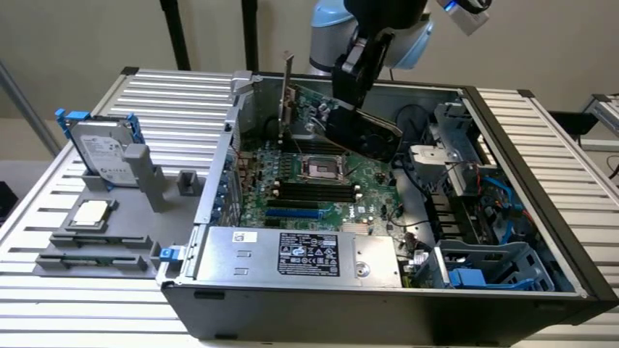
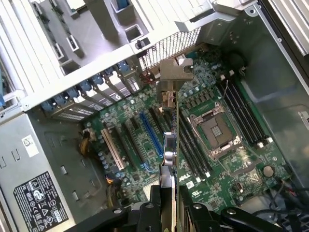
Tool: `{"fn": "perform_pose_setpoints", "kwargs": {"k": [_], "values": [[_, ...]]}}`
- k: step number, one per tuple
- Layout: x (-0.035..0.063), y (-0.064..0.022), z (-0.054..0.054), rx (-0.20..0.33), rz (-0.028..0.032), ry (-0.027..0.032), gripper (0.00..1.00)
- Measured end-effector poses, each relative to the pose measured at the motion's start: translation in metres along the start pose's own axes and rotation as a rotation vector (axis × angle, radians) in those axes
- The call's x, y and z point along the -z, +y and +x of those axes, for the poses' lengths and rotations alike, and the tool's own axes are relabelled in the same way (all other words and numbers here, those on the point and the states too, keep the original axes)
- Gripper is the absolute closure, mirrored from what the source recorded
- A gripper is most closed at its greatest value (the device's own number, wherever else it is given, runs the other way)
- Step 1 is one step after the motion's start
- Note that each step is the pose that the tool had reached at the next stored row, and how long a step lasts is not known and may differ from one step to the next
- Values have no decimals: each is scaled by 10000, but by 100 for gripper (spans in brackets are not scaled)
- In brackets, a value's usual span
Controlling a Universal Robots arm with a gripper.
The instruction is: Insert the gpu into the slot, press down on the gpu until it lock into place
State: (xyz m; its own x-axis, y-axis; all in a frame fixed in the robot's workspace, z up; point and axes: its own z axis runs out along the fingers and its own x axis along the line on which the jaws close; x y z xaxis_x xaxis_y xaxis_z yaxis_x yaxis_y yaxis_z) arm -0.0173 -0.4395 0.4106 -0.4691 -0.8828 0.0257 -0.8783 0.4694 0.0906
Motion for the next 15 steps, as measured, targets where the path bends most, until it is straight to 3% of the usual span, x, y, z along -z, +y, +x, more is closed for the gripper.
{"fn": "perform_pose_setpoints", "kwargs": {"k": [15], "values": [[-101, -9, -3, 2691, -184, -285, 74]]}}
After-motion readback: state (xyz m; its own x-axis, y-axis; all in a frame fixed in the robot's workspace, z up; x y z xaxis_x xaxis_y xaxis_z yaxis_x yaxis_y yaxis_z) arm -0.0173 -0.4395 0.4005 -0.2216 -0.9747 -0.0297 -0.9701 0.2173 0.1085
